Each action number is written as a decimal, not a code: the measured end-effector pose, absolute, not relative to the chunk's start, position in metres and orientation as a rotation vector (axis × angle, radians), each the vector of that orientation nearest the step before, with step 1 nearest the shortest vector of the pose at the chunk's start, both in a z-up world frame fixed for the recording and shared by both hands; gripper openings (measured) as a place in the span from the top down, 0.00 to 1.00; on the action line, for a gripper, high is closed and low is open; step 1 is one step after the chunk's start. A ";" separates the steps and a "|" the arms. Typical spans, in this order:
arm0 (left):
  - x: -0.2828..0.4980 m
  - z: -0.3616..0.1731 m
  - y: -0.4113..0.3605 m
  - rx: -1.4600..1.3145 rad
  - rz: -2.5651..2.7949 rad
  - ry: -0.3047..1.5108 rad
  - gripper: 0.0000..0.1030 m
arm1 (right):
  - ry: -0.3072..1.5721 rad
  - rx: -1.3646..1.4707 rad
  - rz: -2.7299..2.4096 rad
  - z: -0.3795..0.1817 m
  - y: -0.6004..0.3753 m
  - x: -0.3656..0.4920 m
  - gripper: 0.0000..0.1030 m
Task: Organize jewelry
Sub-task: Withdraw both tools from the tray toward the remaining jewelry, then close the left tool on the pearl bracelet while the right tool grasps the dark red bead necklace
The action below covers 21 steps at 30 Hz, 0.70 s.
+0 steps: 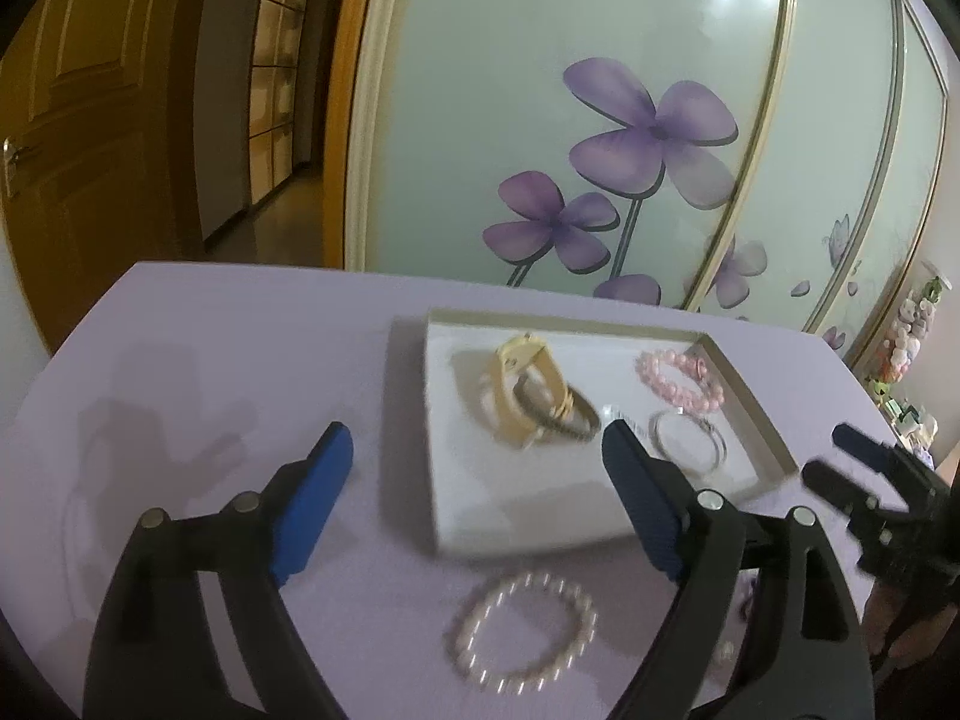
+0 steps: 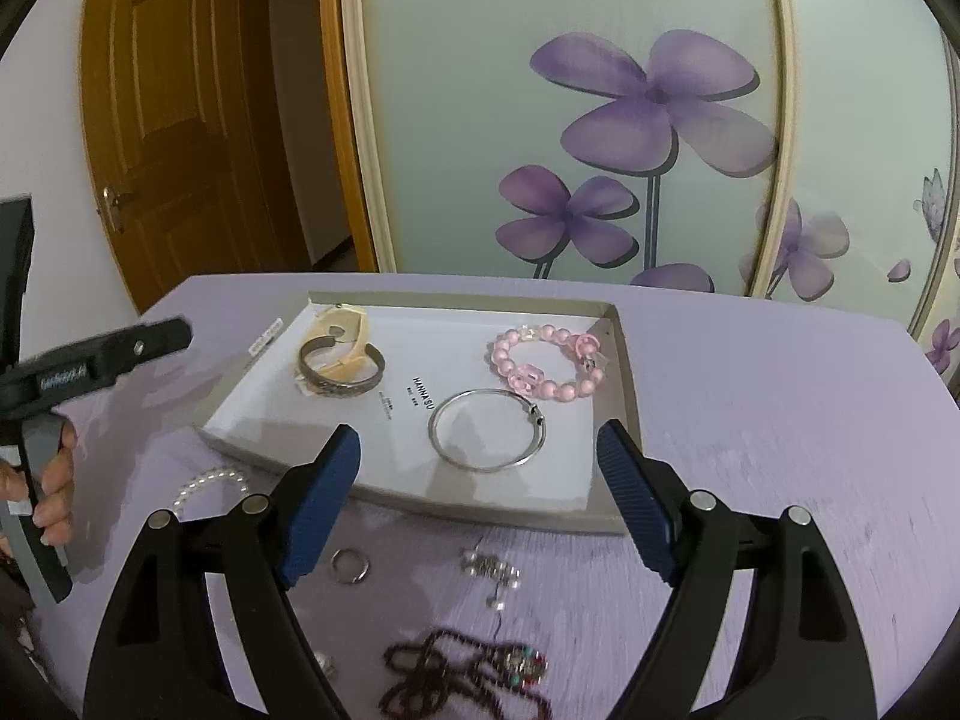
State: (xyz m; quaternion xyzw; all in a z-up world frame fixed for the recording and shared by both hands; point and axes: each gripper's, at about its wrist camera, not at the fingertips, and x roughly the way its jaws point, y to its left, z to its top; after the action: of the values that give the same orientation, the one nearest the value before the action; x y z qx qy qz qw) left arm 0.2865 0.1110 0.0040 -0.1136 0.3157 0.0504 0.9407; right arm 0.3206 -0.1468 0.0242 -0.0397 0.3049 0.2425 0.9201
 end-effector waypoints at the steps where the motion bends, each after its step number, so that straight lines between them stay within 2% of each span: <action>1: 0.279 0.002 0.112 -0.236 0.101 0.650 0.16 | 0.623 -0.075 0.499 0.025 -0.148 0.317 0.19; 13: 0.254 -0.045 0.087 -0.233 0.064 0.799 0.16 | 0.599 -0.082 0.488 0.030 -0.163 0.274 0.18; 14: 0.254 -0.047 0.087 -0.230 0.067 0.803 0.19 | 0.598 -0.083 0.486 0.030 -0.165 0.272 0.18; 18: 0.261 -0.059 0.086 -0.195 0.085 0.847 0.43 | 0.599 -0.077 0.478 0.030 -0.172 0.269 0.18; 21: 0.266 -0.069 0.082 -0.164 0.087 0.884 0.53 | 0.608 -0.066 0.474 0.027 -0.176 0.270 0.18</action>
State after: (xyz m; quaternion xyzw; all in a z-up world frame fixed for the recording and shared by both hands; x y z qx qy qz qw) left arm 0.2660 0.0823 -0.0689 -0.0793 0.4273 0.0421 0.8997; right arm 0.2705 -0.1758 0.0271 -0.0321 0.2964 0.2310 0.9262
